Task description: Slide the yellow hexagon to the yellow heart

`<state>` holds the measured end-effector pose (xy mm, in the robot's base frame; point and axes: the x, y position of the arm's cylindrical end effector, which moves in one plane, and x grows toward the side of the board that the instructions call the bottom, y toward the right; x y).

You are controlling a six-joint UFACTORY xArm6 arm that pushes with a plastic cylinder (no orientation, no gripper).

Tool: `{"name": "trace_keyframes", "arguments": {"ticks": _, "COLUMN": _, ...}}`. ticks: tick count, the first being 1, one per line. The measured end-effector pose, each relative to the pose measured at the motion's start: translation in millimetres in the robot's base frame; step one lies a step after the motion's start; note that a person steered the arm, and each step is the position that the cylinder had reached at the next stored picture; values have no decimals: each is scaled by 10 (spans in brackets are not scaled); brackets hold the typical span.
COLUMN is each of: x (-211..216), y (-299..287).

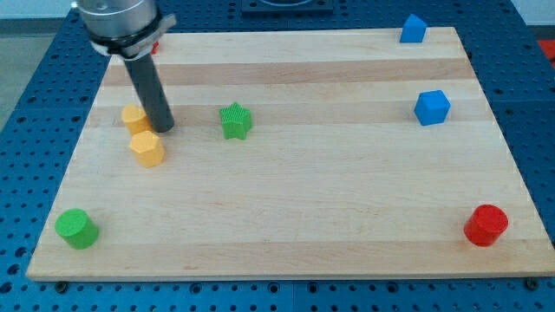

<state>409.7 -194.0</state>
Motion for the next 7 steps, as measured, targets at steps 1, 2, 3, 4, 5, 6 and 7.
{"name": "trace_keyframes", "arguments": {"ticks": 1, "x": 6, "y": -135}}
{"name": "trace_keyframes", "arguments": {"ticks": 2, "x": 6, "y": 125}}
{"name": "trace_keyframes", "arguments": {"ticks": 3, "x": 5, "y": 565}}
{"name": "trace_keyframes", "arguments": {"ticks": 4, "x": 74, "y": 846}}
{"name": "trace_keyframes", "arguments": {"ticks": 5, "x": 316, "y": 859}}
{"name": "trace_keyframes", "arguments": {"ticks": 6, "x": 535, "y": 838}}
{"name": "trace_keyframes", "arguments": {"ticks": 7, "x": 561, "y": 602}}
